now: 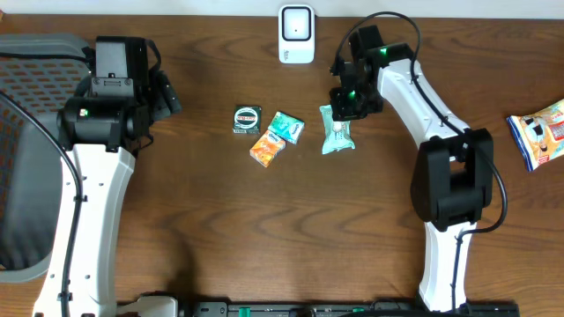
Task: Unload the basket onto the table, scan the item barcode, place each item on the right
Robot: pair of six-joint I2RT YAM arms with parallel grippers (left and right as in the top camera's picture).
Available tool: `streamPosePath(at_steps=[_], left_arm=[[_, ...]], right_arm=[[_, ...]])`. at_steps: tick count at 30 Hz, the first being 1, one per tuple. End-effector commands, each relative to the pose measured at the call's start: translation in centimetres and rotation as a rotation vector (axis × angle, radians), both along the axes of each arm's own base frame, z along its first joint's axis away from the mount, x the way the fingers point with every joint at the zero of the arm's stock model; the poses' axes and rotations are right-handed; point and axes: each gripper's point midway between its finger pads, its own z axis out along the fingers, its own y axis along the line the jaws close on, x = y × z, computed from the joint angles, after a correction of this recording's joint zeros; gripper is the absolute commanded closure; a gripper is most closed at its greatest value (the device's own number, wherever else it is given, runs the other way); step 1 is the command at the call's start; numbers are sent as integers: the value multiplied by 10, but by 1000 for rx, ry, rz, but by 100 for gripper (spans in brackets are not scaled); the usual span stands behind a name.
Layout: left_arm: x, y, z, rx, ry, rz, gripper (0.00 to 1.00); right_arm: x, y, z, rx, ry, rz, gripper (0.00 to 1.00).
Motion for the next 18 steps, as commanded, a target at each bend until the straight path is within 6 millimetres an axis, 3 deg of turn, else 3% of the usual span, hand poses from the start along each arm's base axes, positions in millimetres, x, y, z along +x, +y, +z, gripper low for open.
streamPosePath(at_steps=[1,5,12,18], left_arm=[[0,3,0,18,8,1,2],[0,3,0,18,8,1,2],[0,3,0,18,8,1,2],[0,3,0,18,8,1,2]], right_arm=[[-6,15,3,3,-14,52,80],[-6,14,-2,-123,-53,75,69],[0,-6,3,-525,-201,24,64],[-10,30,6,-587,-285,105,61]])
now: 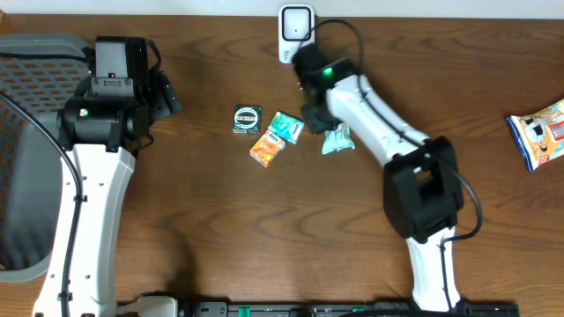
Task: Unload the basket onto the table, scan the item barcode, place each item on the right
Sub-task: 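Raise the green packet toward the scanner with the right gripper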
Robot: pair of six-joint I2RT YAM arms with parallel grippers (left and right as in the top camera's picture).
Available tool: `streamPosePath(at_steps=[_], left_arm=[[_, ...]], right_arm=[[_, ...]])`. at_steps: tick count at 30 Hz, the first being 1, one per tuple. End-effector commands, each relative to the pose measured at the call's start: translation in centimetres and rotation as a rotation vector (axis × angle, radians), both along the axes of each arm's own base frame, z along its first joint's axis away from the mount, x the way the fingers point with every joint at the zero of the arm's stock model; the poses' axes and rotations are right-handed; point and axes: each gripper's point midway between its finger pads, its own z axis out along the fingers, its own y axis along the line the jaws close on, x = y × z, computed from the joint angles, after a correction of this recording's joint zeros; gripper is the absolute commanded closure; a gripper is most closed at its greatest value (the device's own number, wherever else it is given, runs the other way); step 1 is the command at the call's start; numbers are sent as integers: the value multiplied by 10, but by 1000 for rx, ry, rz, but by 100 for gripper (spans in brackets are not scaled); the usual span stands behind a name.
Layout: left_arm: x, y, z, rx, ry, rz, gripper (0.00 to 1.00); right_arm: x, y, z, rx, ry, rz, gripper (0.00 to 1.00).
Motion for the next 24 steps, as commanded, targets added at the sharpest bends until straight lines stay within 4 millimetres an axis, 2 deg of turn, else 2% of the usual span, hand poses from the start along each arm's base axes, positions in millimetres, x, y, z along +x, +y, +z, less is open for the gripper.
streamPosePath(at_steps=[1,3,6,9,16,24], left_arm=[[0,3,0,18,8,1,2],[0,3,0,18,8,1,2],[0,3,0,18,8,1,2],[0,3,0,18,8,1,2],[0,3,0,18,8,1,2],[0,3,0,18,8,1,2]], right_arm=[[-3,9,6,-94,-83,14,60],[-6,18,2,-93,-104,7,60],[-8,17,-3,-137,-143,-9,59],[-12,11,-12,-192,-162,-10,59],[-21,-19,-32,-326,-203,-46,57],[-31,-29,-54,-340,-188,-45,58]])
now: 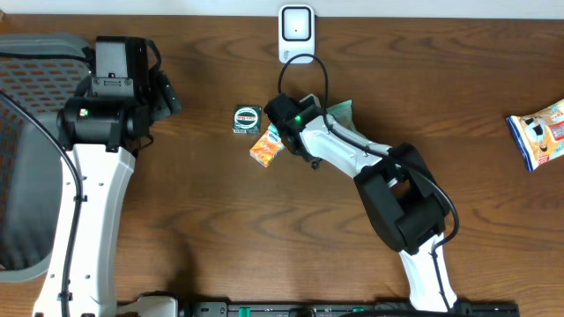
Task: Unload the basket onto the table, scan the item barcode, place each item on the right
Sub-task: 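Raise the green packet toward the scanner with the right gripper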
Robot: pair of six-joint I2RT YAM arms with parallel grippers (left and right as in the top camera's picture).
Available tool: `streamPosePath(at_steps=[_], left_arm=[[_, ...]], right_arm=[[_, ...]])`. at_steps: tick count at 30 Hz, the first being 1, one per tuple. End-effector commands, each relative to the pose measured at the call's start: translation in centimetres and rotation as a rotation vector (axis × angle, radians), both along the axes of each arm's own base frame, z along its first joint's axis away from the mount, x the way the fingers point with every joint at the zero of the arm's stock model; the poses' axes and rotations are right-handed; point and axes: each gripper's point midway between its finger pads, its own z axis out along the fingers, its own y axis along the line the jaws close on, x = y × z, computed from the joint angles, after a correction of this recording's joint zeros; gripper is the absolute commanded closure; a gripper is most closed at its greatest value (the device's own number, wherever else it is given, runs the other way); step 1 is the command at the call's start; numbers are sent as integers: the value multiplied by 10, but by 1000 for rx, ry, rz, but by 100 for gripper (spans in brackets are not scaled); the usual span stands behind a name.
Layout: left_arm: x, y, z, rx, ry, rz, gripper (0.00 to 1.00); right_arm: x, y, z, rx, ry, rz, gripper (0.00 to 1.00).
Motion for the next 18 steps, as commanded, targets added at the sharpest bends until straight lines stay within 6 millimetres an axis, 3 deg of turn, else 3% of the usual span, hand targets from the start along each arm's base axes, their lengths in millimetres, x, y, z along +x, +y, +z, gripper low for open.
streamPosePath(at_steps=[1,4,8,11,15,18], left_arm=[[0,3,0,18,8,1,2],[0,3,0,18,8,1,2],[0,3,0,18,8,1,2],[0,3,0,18,8,1,2],[0,3,0,18,8,1,2],[0,3,0,18,8,1,2]], right_arm=[[-11,-10,-10,-23,19,-19,59],[-6,-17,0,-85,-26,-22,61],[8,-24,27,-204,-142,-25,61],[15,-21,44,-257,-195,-9,61],[18,-16,48,-263,-186,22,60],[15,-12,38,-215,-132,34,60]])
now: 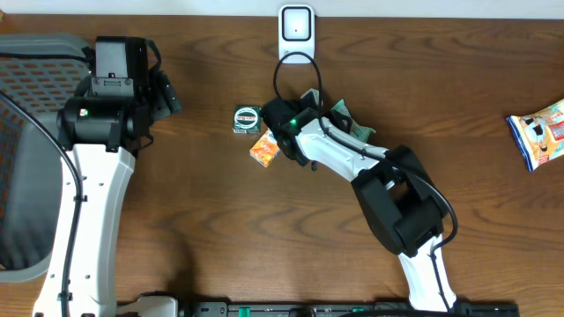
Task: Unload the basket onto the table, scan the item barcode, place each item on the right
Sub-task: 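Raise the green packet toward the scanner with the right gripper, then carry the green packet right and release it on the table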
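Observation:
The white barcode scanner (pixel 296 33) stands at the table's back edge, centre. In front of it lie a green round tin (pixel 248 119), an orange packet (pixel 264 150) and a pale teal pouch (pixel 345 118), the pouch partly covered by my right arm. My right gripper (pixel 284 125) is low over the spot between tin and orange packet. Its wrist hides the fingers and whatever lies under them, so their state does not show. My left gripper (pixel 171 95) rests far left, away from the items, with nothing in it.
A blue and white snack bag (pixel 538 132) lies at the right edge. A grey mesh chair (pixel 26 132) stands beside the left arm. The right arm's cable loops up toward the scanner.
My right gripper has shifted slightly right and toward the tin and orange packet. The teal pouch behind the arm now shows a little lower and further right. The left arm is unchanged.
My right gripper was first over the pale teal pouch right of the small packets. Then it stood further left, beside the small teal packet. Then it covered that packet, and the pouch lay higher than before. Now it stays low there.

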Robot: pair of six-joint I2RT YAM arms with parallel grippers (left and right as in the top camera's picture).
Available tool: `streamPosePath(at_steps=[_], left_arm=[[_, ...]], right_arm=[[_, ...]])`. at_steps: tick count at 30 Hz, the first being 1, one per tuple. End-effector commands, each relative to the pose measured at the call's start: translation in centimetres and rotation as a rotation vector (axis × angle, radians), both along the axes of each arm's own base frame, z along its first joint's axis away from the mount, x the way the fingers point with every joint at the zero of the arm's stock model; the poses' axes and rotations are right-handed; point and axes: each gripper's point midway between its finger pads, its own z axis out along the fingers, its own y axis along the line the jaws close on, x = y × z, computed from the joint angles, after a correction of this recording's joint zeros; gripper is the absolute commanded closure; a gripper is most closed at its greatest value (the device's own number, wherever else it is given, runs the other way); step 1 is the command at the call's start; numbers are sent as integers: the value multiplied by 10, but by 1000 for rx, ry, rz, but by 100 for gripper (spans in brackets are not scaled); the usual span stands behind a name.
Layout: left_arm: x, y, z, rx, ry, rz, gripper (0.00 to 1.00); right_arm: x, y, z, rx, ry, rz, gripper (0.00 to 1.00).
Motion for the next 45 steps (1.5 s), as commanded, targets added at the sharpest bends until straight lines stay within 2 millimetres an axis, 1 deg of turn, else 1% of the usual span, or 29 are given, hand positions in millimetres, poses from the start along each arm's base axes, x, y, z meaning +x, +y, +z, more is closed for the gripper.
streamPosePath(at_steps=[1,3,5,10,16,17,19,20,22,23,27,29,31,35,38,40,43,45], left_arm=[[0,3,0,18,8,1,2],[0,3,0,18,8,1,2],[0,3,0,18,8,1,2],[0,3,0,18,8,1,2],[0,3,0,18,8,1,2],[0,3,0,18,8,1,2],[0,3,0,18,8,1,2],[0,3,0,18,8,1,2],[0,3,0,18,8,1,2],[0,3,0,18,8,1,2],[0,3,0,18,8,1,2],[0,3,0,18,8,1,2],[0,3,0,18,8,1,2],[0,3,0,18,8,1,2],[0,3,0,18,8,1,2],[0,3,0,18,8,1,2],[0,3,0,18,8,1,2],[0,3,0,18,8,1,2]], right_arm=[[1,5,-4,31,46,23,60],[-4,12,-17,100,126,47,60],[-8,14,-27,146,172,51,60],[-8,-3,-36,146,185,15,59],[-4,-27,-45,160,184,-39,59],[-4,-28,-48,173,189,-44,59],[-7,-29,-58,229,220,-52,66],[-8,-29,-61,250,233,-55,72],[-10,-27,-67,290,258,-60,97],[-11,-26,-68,310,269,-61,99],[-13,-13,-71,399,312,-52,99],[-13,-1,-65,457,343,-43,99],[-10,11,-54,521,368,-33,99],[3,36,-20,703,411,-1,99],[7,53,2,868,479,65,99],[6,61,12,1002,533,99,99],[-1,74,31,1271,635,171,99],[-3,71,41,1415,672,189,99]])
